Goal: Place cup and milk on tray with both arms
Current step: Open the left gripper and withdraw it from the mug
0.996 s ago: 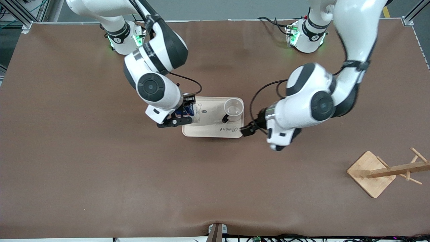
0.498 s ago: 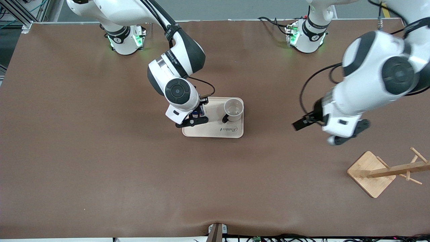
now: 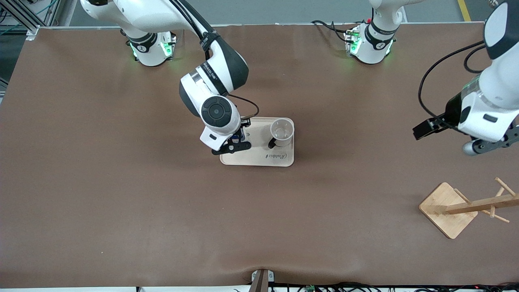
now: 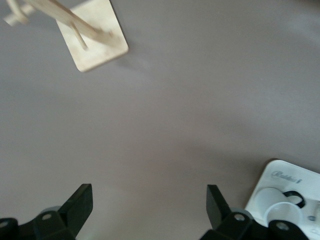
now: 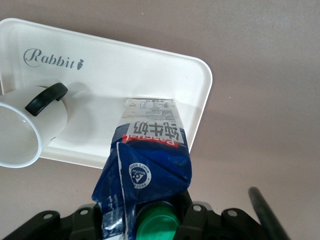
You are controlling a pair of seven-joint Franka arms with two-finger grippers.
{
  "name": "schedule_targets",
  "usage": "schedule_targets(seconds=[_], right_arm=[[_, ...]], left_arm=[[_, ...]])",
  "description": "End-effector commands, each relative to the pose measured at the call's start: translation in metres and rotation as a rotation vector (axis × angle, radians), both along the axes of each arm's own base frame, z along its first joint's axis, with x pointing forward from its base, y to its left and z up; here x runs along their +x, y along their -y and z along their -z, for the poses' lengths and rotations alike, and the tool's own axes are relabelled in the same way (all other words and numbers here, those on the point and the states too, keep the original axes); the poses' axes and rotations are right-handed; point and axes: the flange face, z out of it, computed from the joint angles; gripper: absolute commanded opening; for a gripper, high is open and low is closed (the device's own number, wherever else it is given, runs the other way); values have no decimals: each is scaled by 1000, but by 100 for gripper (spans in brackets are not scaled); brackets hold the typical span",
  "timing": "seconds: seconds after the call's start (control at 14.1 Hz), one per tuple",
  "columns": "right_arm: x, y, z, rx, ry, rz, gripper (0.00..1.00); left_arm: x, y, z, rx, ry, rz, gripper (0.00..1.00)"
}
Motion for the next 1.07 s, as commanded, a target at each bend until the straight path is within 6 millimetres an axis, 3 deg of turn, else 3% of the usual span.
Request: schedule_targets(seconds=[0.0,0.21,0.36,0.43,0.5,0.57,0.64,0.71,1.0], right_arm=[[3,0,3,-18,-4,23,0],[-5,-11,6,-49,-1,96,1],[-4,-11,8,-57,2,109,33],[-4,-11,8,-60,5,107,45],[-3,-10,8,-63,15,101,64],[1,-9,6,-55,32,100,71],[1,-11,5,-55,41,95,90],[1,-10,6,-63,46,89,100],[2,-9,3,-65,45,84,100]], left_arm=[[-11,-24,-24,24,0,39,100],[-12,-47,-38,25,10,66,100],[-28,-44,-65,53,53,126,100],[-30,-54,-69,58,56,133,100],[-33,-62,-70,56,50,126,100],[-40,-66,-74,46,42,117,100],[-44,-64,-76,40,31,129,100],[-47,-70,-76,36,14,135,100],[-68,-99,-79,-19,-10,221,100]])
